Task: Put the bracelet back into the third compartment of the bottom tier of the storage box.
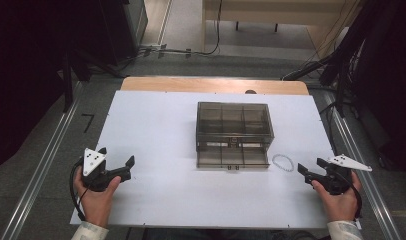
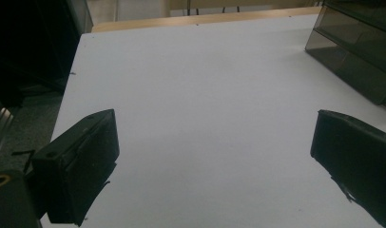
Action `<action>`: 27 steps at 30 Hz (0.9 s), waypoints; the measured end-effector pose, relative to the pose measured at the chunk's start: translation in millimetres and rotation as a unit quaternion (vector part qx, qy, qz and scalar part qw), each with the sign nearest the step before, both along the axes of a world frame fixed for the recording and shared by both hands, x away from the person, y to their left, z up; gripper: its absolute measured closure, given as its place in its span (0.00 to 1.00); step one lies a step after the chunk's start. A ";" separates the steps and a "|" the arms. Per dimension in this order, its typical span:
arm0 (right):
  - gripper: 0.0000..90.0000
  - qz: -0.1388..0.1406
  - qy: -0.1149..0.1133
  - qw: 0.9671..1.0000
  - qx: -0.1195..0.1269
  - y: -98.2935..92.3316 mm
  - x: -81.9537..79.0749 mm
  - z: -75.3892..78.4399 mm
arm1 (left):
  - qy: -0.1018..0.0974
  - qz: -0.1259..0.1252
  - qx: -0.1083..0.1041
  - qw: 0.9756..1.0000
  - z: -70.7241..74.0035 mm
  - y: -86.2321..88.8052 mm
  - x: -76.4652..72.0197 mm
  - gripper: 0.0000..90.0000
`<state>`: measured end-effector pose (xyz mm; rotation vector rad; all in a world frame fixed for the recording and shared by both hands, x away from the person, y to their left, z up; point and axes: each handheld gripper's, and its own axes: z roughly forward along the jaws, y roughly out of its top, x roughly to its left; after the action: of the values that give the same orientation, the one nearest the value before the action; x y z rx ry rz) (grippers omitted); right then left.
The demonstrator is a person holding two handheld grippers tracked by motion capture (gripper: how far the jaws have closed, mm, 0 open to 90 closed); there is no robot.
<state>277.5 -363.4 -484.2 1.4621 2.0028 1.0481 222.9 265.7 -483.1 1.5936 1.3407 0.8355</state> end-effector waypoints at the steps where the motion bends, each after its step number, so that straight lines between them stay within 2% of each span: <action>1: 0.21 0.000 0.000 1.000 0.000 0.1 0.0 0.1 | 0.000 -0.001 0.001 1.000 -0.2 -0.3 0.0 0.03; 27: 0.24 0.002 0.002 1.000 -0.005 3.6 6.1 -1.1 | 0.002 -0.010 0.001 1.000 -0.4 -2.3 0.1 0.03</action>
<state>283.6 -359.8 -485.2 1.4575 2.0120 1.0368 223.1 263.3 -483.5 1.6079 1.3250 0.8221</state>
